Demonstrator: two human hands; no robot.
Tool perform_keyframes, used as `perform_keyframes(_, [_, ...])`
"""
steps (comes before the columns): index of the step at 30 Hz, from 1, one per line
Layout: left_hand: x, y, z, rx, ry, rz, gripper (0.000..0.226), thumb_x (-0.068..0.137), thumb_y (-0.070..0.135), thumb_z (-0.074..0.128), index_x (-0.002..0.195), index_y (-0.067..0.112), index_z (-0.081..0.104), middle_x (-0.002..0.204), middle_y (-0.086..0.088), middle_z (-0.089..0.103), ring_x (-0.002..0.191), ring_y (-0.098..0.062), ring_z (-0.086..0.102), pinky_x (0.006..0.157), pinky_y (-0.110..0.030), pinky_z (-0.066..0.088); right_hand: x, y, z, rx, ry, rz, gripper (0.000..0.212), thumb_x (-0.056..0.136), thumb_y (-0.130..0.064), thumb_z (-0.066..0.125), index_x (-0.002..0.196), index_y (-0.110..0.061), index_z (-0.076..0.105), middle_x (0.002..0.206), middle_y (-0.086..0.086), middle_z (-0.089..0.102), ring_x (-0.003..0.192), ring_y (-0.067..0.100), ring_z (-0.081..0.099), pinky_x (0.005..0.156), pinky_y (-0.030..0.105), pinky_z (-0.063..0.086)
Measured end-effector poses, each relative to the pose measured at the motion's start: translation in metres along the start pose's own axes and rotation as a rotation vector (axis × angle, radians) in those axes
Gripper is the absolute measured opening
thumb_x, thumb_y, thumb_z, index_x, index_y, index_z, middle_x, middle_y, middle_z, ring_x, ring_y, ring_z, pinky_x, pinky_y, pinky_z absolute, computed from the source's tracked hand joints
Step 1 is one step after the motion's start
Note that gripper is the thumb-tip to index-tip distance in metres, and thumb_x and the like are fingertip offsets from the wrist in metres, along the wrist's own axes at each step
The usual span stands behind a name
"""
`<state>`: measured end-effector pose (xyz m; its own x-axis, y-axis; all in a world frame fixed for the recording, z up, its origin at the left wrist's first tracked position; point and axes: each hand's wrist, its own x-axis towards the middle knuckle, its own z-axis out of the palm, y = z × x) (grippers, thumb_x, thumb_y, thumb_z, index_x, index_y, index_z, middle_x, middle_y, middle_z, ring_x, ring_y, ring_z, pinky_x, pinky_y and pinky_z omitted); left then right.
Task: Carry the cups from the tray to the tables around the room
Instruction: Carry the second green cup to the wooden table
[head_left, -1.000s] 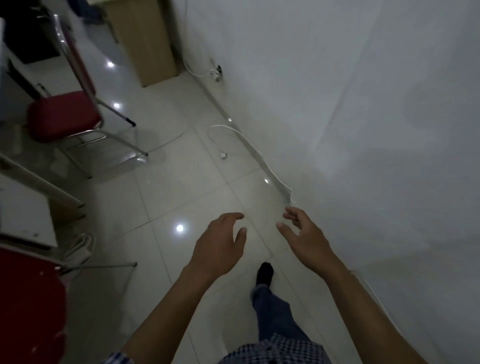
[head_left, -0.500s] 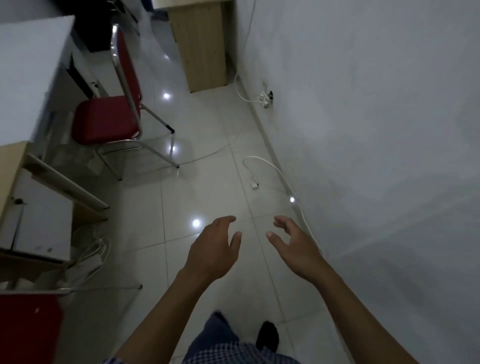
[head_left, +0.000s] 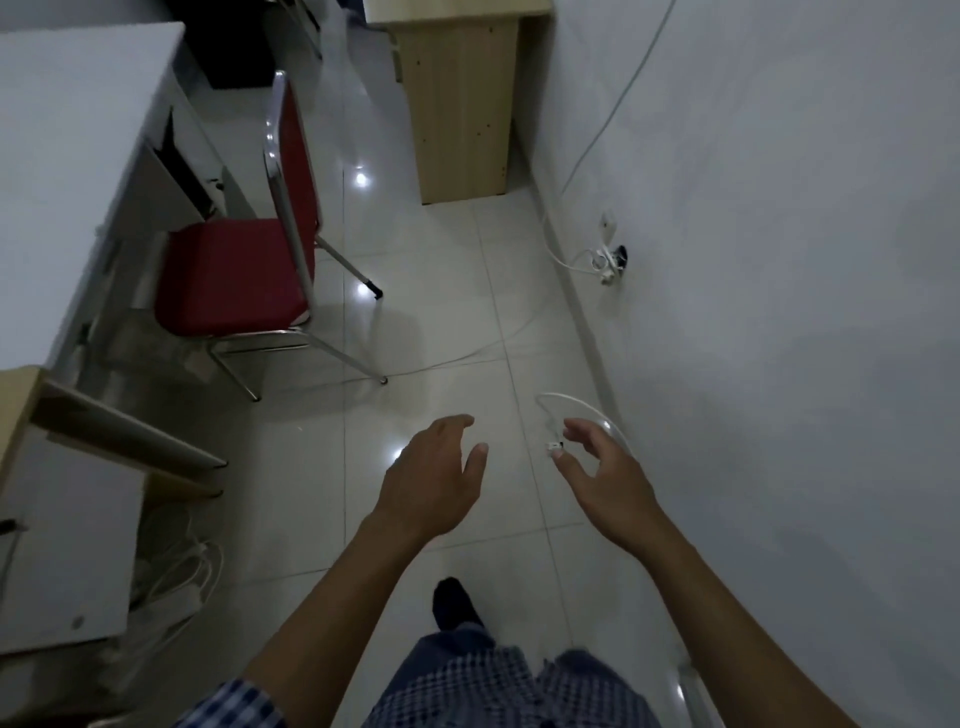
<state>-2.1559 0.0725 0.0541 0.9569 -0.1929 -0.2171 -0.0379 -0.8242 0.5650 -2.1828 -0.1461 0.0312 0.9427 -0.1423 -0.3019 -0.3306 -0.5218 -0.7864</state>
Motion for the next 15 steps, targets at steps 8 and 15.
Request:
perform_keyframes(8, [0.143,-0.022,-0.054,0.002,0.014,-0.040,0.050,0.102,0.043,0.041,0.146,0.020,0.041,0.152,0.000,0.046,0.136,-0.019,0.044,0.106,-0.036,0.037,0.151,-0.057,0.011,-0.001,-0.105,0.002,0.057,0.100,-0.047,0.056,0.151,-0.026,0.042,0.148,-0.013,0.050,0.125,-0.003,0.041,0.100,0.021,0.031])
perform_keyframes(15, [0.295,-0.022,-0.095,0.030,0.001,-0.079,0.049,0.102,0.040,0.044,0.145,0.017,0.043,0.148,-0.005,0.049,0.127,-0.023,0.053,0.104,-0.037,0.042,0.313,-0.103,0.005,0.010,-0.162,-0.010,0.060,0.100,-0.048,0.056,0.153,-0.024,0.040,0.151,-0.009,0.048,0.126,-0.001,0.041,0.102,0.020,0.029])
